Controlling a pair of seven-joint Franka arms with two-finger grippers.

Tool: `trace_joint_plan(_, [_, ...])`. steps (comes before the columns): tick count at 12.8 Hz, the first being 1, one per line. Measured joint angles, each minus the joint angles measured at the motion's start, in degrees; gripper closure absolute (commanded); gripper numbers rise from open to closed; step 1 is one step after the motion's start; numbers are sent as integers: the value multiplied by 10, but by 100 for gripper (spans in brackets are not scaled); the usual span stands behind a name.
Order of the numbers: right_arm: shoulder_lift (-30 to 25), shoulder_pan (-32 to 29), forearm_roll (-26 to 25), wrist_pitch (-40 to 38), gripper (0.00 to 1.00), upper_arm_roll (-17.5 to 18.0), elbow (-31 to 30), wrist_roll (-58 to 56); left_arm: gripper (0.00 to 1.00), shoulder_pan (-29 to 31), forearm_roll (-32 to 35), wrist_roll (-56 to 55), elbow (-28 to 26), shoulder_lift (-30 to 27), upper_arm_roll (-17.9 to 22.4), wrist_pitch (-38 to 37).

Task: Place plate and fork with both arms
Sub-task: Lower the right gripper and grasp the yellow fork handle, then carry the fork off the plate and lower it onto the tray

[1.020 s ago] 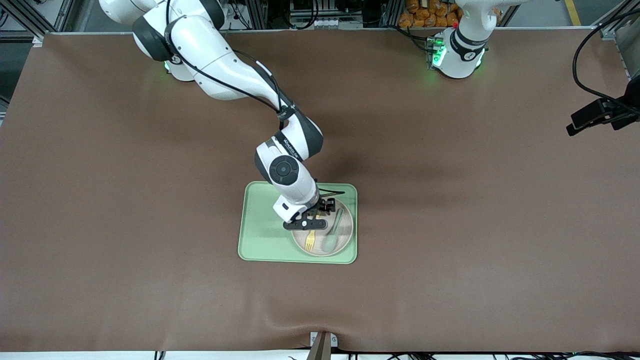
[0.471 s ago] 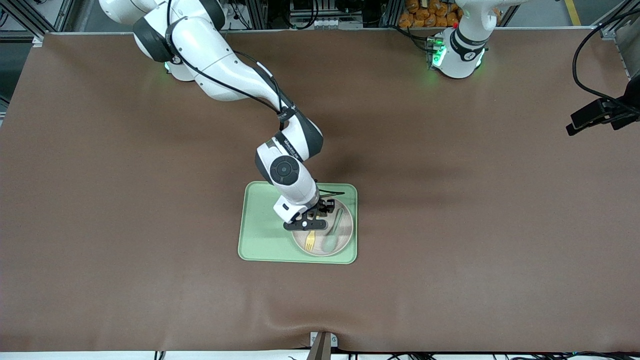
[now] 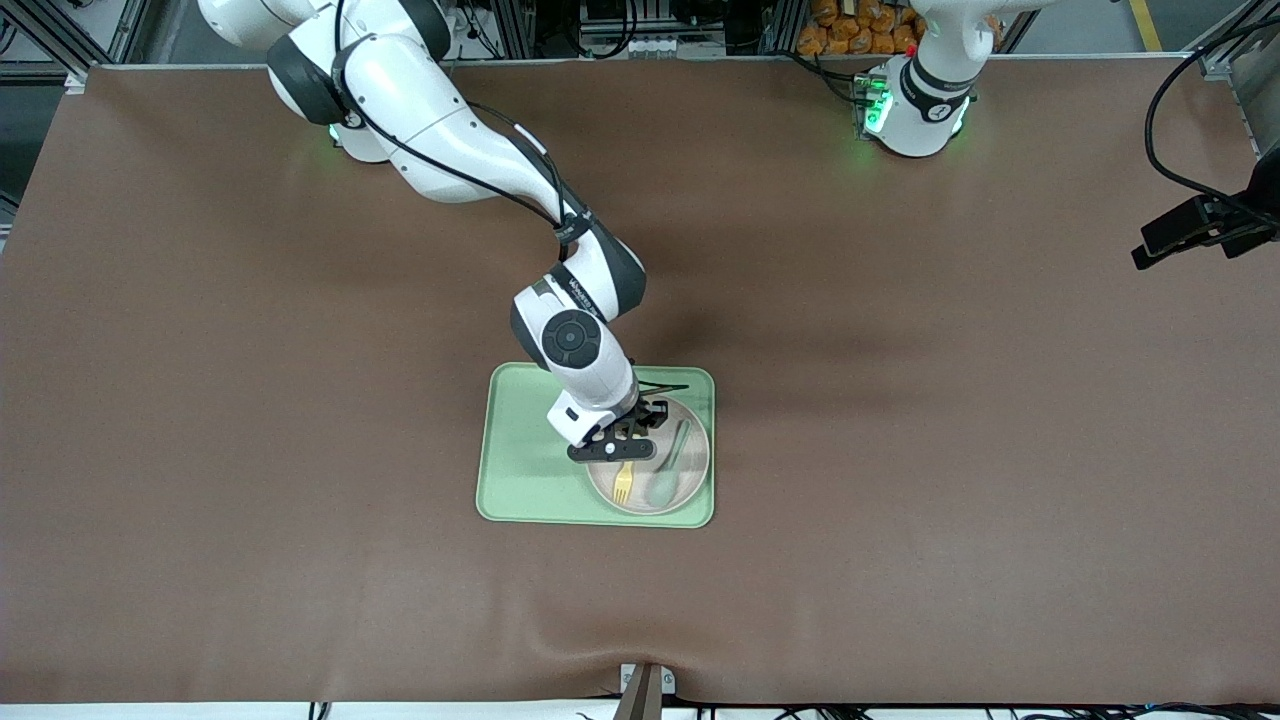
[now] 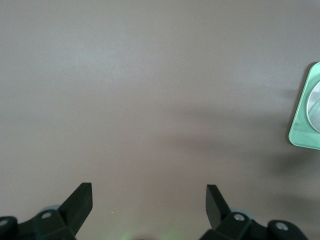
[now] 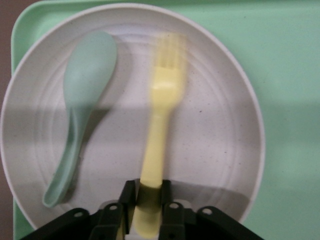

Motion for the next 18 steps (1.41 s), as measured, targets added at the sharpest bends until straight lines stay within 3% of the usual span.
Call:
trace_joint_plan(10, [-5, 0, -2, -2, 100, -1, 14, 0, 0, 1, 0, 0, 0, -5, 2, -8])
trace_joint_plan(18, [-66, -25, -6, -120, 100, -17, 23, -22, 0, 6, 0, 0, 0, -6, 3, -8])
